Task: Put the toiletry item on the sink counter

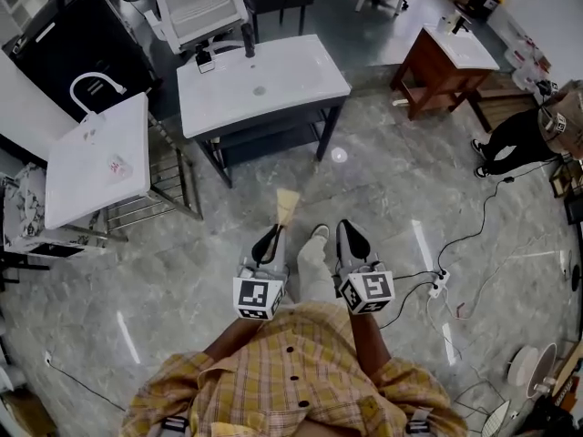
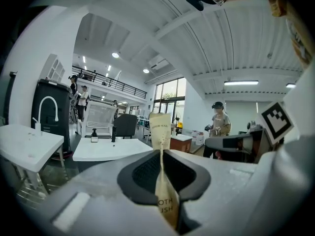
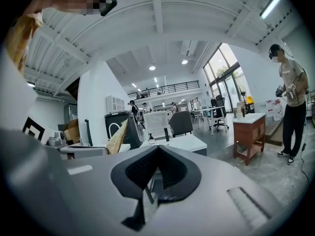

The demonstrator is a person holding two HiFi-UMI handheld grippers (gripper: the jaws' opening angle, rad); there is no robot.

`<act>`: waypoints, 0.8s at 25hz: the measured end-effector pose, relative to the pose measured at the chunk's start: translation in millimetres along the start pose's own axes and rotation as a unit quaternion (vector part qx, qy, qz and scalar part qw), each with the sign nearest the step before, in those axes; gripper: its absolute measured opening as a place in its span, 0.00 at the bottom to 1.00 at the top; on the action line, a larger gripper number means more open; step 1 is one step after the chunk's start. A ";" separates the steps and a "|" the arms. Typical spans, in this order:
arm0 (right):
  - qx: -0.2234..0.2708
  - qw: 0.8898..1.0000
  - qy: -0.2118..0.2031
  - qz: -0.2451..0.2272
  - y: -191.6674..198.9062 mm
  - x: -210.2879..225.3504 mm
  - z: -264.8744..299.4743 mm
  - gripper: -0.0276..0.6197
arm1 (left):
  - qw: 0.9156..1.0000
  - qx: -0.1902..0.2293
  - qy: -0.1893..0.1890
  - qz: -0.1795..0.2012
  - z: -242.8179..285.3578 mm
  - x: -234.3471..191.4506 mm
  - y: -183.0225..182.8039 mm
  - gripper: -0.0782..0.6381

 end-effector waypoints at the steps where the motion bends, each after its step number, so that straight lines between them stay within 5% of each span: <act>1: -0.003 1.000 -0.003 0.000 0.9 0.2 8.0 0.04 | 1.000 -0.003 -0.001 0.000 3.1 -4.5 1.0 0.14; 10: 0.005 0.999 -0.032 -0.003 -19.5 17.5 98.2 0.04 | 1.000 -0.006 -0.012 0.014 73.4 -52.6 -16.9 0.14; 20: 0.005 0.998 -0.055 0.000 -71.4 88.9 228.8 0.04 | 0.999 -0.008 -0.035 0.018 207.4 -100.9 -57.7 0.14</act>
Point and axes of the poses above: the fingertips, and each gripper's own axes: z forward along the fingers, x to its right, y out of its underside, the point moved 9 cm from there along -z, backward along the fingers, and after that the axes turned 6 degrees about y, right-handed, at the moved point
